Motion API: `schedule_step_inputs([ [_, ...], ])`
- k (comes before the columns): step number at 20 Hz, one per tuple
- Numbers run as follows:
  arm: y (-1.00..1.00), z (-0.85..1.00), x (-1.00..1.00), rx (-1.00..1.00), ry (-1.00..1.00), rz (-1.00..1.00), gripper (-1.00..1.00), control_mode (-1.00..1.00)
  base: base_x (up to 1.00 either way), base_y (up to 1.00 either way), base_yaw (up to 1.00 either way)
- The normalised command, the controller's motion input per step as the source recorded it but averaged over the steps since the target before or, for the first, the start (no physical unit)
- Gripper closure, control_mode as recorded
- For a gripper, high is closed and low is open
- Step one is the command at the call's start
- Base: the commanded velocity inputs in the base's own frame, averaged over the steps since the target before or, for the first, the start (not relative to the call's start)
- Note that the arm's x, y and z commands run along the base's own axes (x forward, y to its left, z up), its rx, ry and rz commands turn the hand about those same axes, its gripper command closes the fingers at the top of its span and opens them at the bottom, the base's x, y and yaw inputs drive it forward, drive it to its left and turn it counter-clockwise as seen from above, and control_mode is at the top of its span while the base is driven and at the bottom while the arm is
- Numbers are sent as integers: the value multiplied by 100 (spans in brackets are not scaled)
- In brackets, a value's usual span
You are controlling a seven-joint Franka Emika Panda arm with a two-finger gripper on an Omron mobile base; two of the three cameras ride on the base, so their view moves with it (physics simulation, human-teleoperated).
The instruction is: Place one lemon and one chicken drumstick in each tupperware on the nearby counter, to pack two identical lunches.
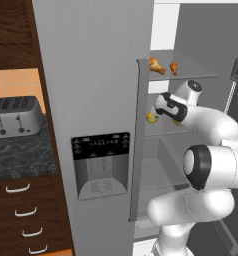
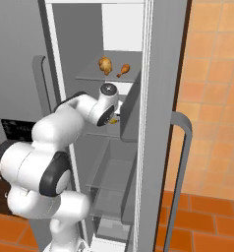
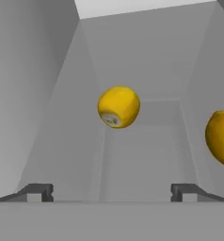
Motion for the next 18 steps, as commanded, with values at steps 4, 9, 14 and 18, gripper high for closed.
schedule_step_inputs([
  [4, 0, -29, 41, 0, 0, 0, -100, -100, 0, 0, 0],
  [9, 0, -38, 47, 0, 1, 0, -100, -100, 0, 0, 0],
  [14, 0, -23, 43, 2, 2, -1, -100, -100, 0, 0, 0],
  [18, 0, -21, 27, 3, 1, 0, -100, -100, 0, 0, 0],
])
